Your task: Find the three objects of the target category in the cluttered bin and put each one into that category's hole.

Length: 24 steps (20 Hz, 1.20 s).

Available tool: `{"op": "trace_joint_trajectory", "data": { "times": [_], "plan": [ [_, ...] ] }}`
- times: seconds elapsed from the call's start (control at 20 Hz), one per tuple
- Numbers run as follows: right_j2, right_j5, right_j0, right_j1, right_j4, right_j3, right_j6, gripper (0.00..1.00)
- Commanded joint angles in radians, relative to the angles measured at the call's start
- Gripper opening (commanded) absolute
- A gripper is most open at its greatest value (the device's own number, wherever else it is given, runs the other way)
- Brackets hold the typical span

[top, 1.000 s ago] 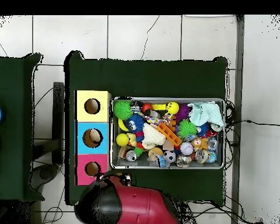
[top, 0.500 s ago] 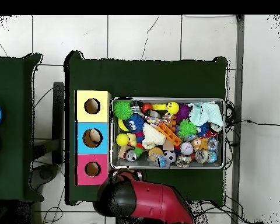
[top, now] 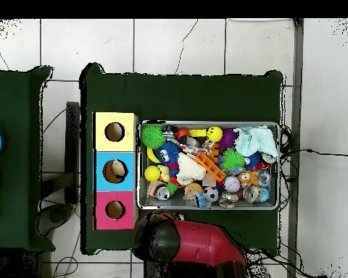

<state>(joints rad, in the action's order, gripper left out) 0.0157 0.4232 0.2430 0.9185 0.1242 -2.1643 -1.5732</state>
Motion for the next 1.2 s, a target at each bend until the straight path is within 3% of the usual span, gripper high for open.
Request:
{"op": "trace_joint_trajectory", "data": {
  "times": [0.05, 0.6, 1.2],
  "plan": [
    [-0.097, -0.075, 0.08, -0.131, 0.072, 0.115, -0.004, 1.0],
    [-0.116, -0.102, 0.159, -0.241, 0.17, 0.212, -0.001, 1.0],
    [-0.188, -0.06, 0.193, -0.172, 0.118, 0.194, -0.047, 1.0]
  ]
}}
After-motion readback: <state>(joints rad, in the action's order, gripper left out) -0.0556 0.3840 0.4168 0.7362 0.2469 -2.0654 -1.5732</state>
